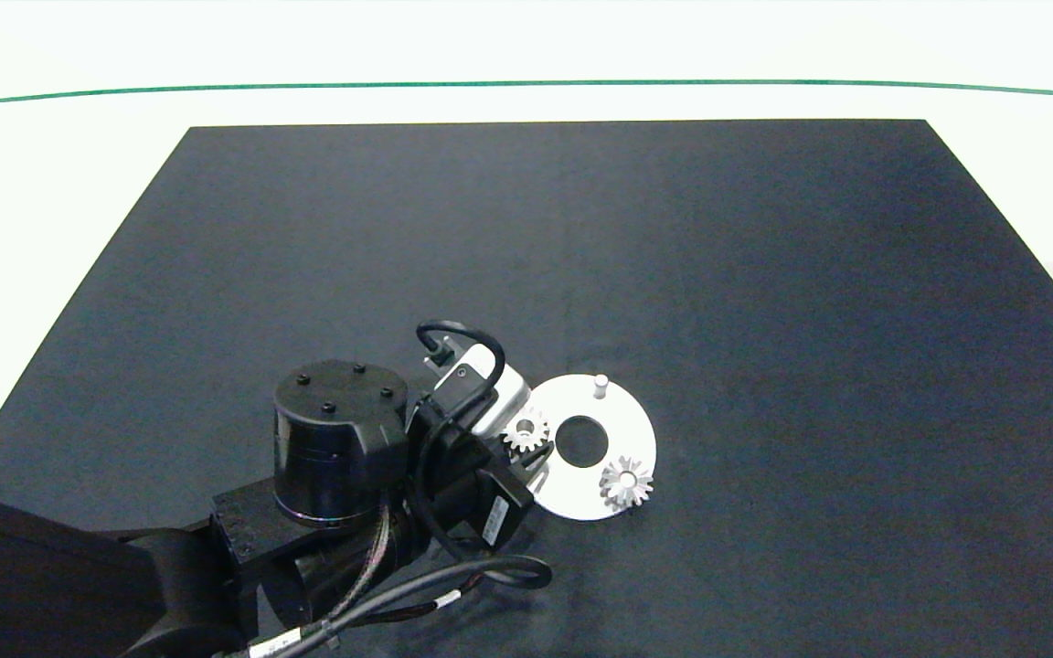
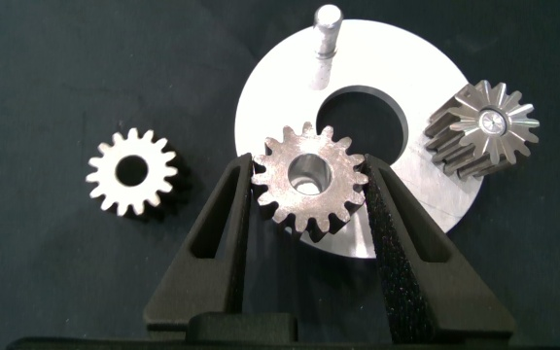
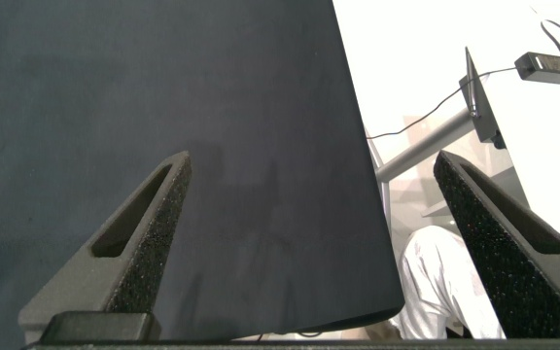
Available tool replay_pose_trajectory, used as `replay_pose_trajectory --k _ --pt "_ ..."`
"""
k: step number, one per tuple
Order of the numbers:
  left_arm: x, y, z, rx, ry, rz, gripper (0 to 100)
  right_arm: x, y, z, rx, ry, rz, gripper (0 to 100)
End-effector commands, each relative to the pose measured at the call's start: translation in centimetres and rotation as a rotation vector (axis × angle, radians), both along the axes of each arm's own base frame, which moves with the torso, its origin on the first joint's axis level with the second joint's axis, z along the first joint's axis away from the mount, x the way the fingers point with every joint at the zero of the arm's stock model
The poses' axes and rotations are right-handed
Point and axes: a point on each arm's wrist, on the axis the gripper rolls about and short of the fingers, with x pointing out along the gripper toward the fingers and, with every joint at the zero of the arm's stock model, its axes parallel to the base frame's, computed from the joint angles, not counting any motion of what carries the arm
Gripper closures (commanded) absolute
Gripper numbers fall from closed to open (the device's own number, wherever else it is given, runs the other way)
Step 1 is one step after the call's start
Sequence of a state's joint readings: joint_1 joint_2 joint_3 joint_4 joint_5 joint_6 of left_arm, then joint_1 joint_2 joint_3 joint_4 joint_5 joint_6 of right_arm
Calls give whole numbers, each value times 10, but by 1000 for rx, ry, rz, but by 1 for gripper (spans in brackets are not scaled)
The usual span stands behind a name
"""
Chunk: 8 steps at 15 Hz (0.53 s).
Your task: Install three planetary gears onto the carrier pins
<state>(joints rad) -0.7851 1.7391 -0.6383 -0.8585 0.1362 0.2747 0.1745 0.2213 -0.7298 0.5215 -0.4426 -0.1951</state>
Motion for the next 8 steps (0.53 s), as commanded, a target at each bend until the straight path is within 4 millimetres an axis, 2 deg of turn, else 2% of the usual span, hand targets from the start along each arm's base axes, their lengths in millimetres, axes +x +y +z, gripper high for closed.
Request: replay_pose_trajectory --k 1,8 --pt "-1 2 3 -9 -10 5 100 0 0 0 -2 4 -3 0" --pt "-1 0 -1 -6 1 1 100 0 0 0 -2 4 -3 0"
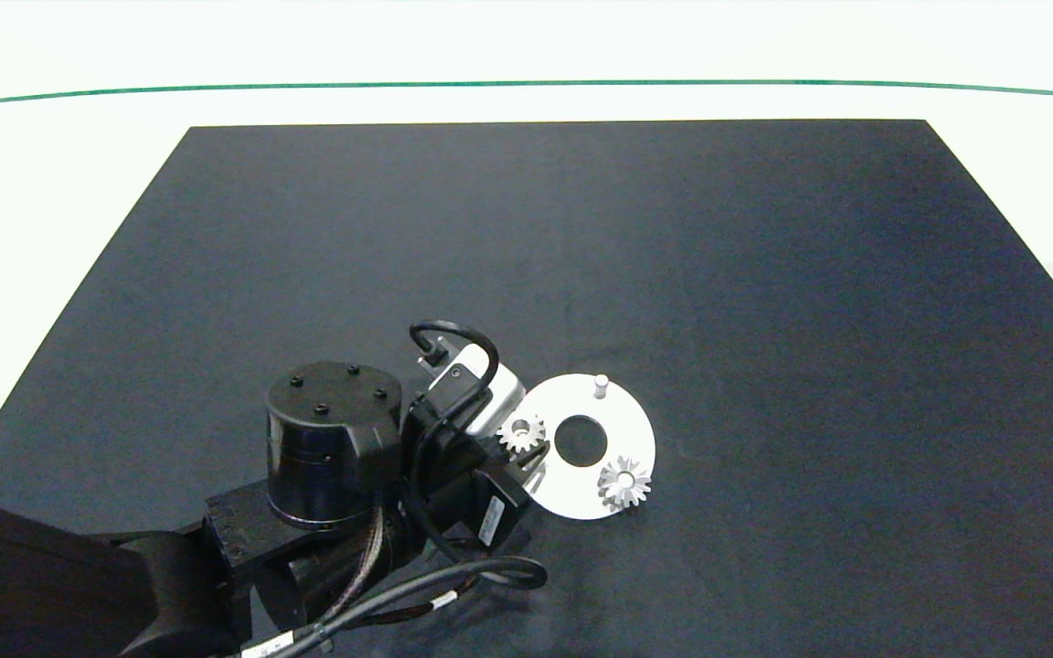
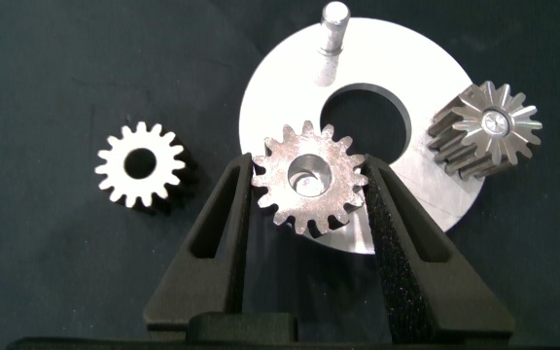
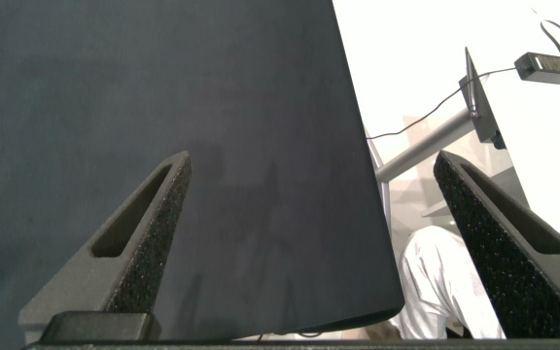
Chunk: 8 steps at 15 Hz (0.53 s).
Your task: Install three planetary gears onto the carrier pins
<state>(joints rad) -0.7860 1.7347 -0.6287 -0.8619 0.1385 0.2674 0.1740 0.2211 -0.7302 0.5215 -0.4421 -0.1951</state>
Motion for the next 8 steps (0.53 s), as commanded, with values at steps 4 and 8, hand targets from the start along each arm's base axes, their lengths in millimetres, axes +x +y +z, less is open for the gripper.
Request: replay_pose_trajectory --k 4,8 --pt "0 -3 0 -4 -5 -6 100 1 0 0 -2 6 -2 0" --pt "1 -4 -1 -2 -1 -6 0 1 0 0 -2 6 -2 0"
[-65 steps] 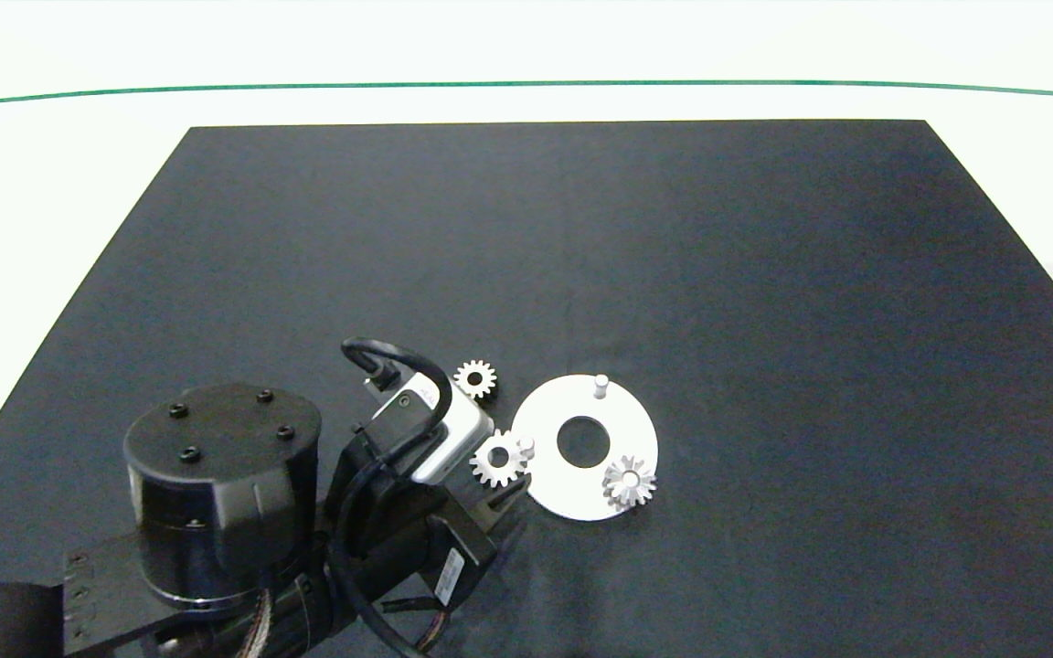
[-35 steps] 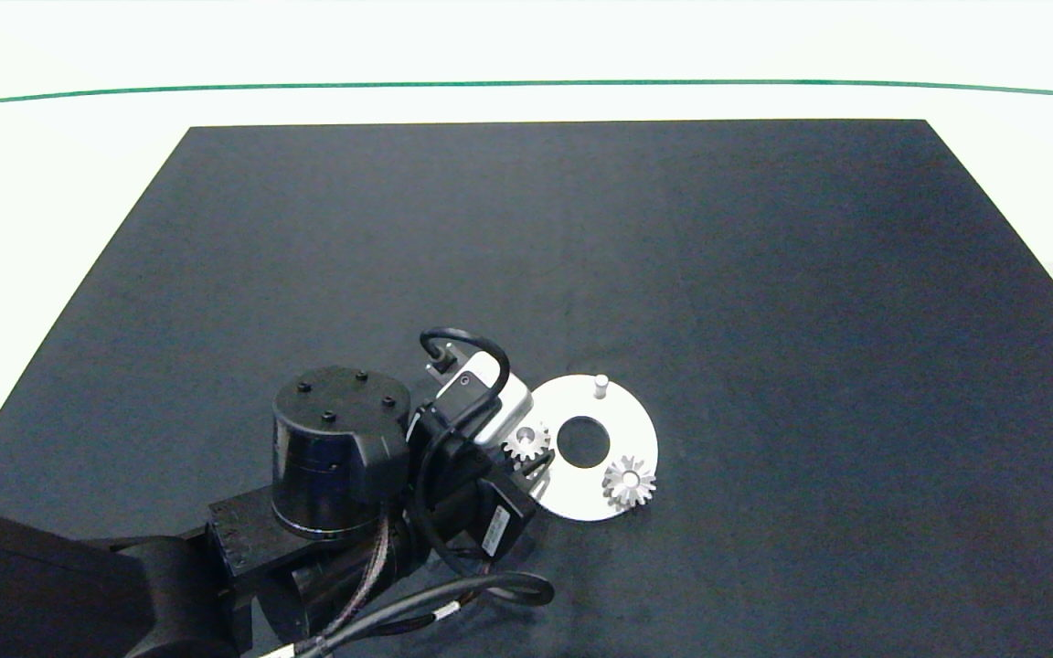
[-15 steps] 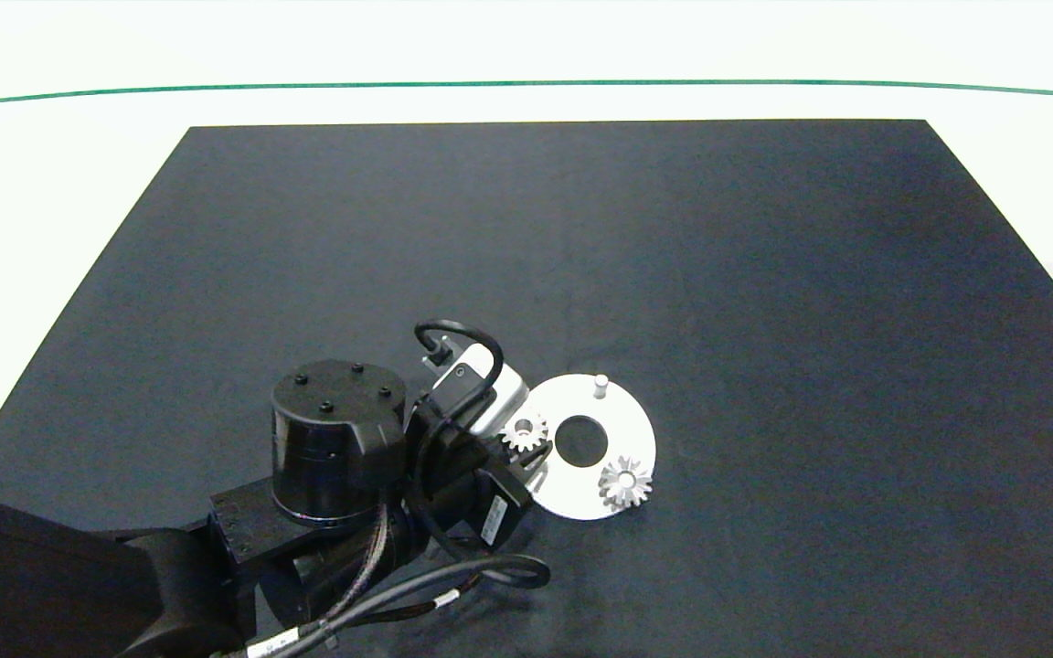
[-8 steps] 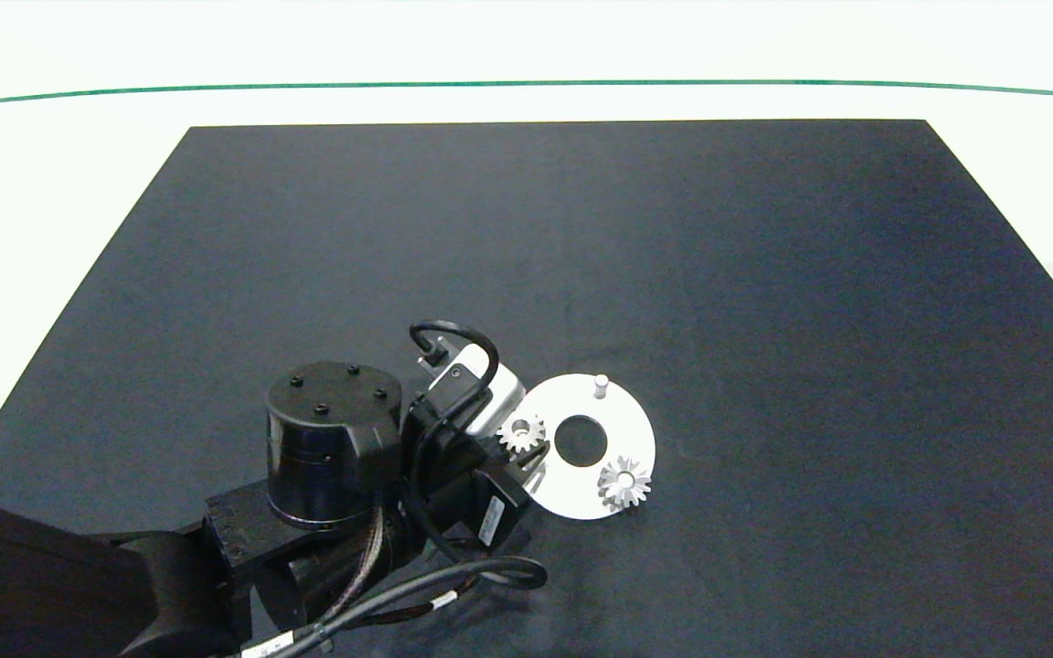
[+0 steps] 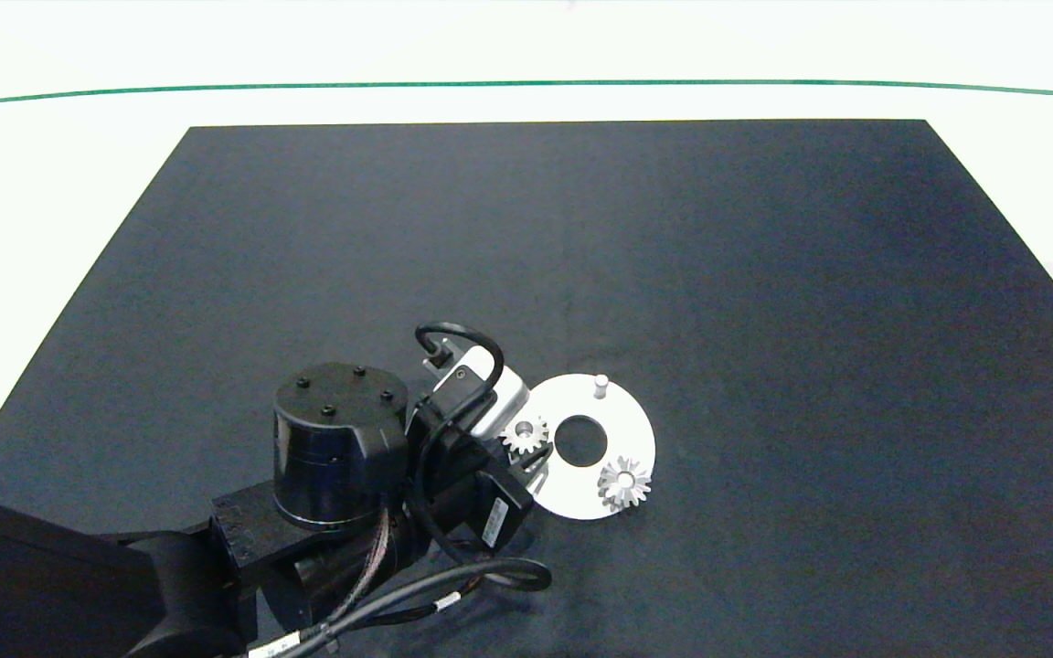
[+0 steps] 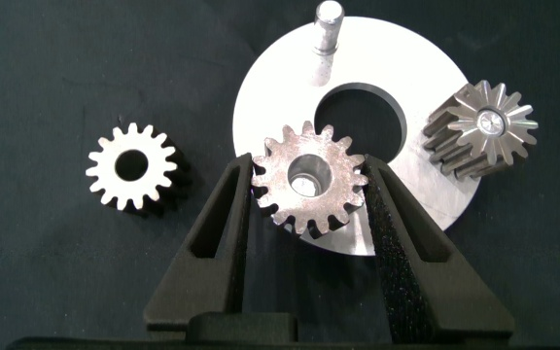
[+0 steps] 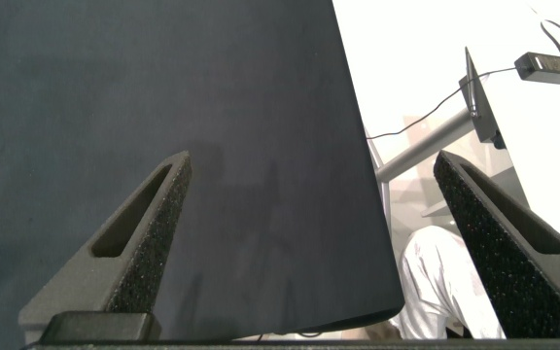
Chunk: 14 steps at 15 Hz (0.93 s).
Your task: Install three planetary gears onto the carrier pins
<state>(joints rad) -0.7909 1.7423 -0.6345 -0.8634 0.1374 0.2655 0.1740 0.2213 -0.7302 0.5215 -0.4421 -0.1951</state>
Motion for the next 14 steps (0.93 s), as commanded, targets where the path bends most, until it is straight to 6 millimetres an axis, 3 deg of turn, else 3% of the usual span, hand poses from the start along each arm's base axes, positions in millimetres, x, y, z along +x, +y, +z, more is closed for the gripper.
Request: replay_pose_trajectory --k 1,8,14 --pt "1 -1 -1 0 -2 0 0 0 0 0 -2 5 -2 0" --pt "1 -1 0 0 -4 -1 0 1 0 0 -2 6 -2 0" --pt "5 3 48 -33 -69 13 0 0 0 -1 -3 8 -2 0"
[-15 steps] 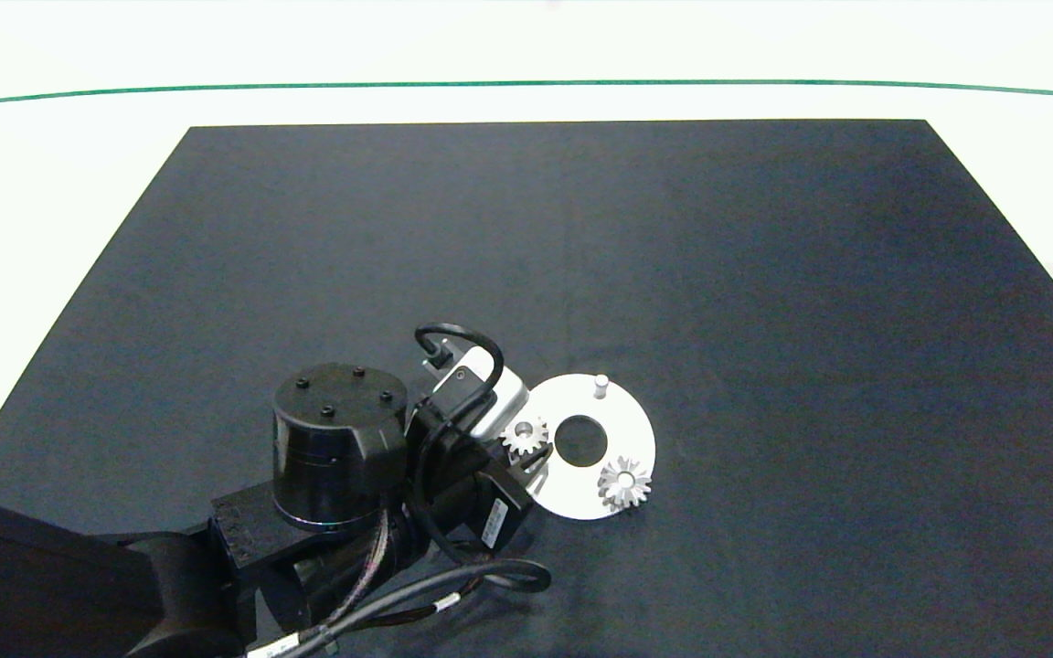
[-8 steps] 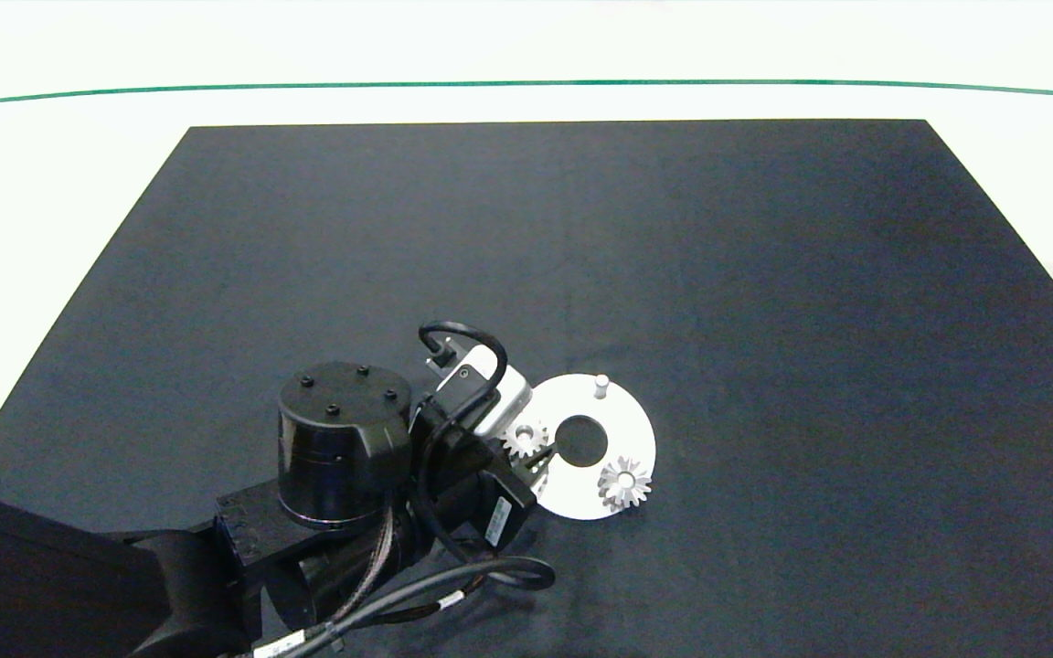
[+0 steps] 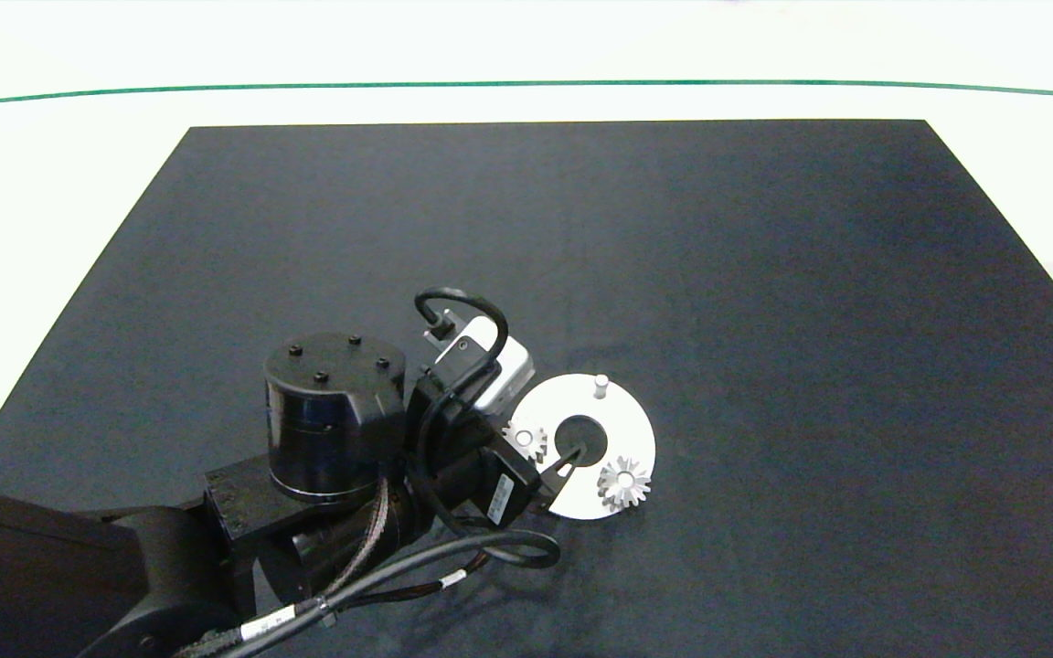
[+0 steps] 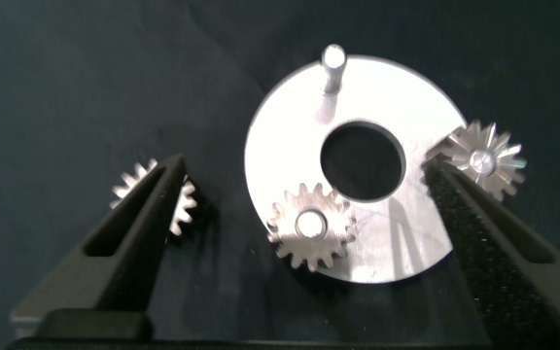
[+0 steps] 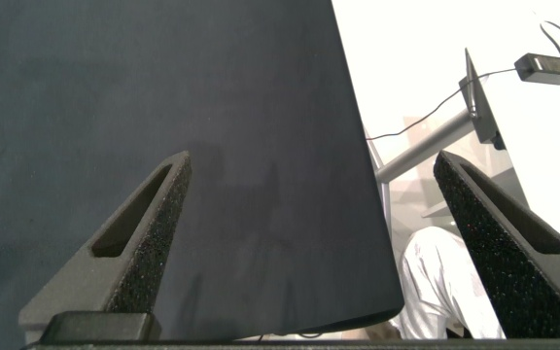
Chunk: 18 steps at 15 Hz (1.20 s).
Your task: Install three planetary gears onto the carrier pins
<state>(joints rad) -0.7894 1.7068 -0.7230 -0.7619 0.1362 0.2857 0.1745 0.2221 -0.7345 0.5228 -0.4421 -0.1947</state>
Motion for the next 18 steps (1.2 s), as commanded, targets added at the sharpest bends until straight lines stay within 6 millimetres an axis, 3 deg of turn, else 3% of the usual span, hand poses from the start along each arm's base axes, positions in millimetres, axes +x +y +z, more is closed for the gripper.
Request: replay_pose_trajectory --k 1,5,12,18 --pt "8 13 31 -19 -30 35 0 1 0 -1 -3 8 -2 0" --pt "27 33 31 20 -51 47 0 0 0 -1 -2 4 -2 0" --pt "43 38 14 89 -32 38 0 -1 0 1 -1 -2 -2 0" --pt "53 42 13 109 -45 7 0 -1 0 0 -2 1 -2 0"
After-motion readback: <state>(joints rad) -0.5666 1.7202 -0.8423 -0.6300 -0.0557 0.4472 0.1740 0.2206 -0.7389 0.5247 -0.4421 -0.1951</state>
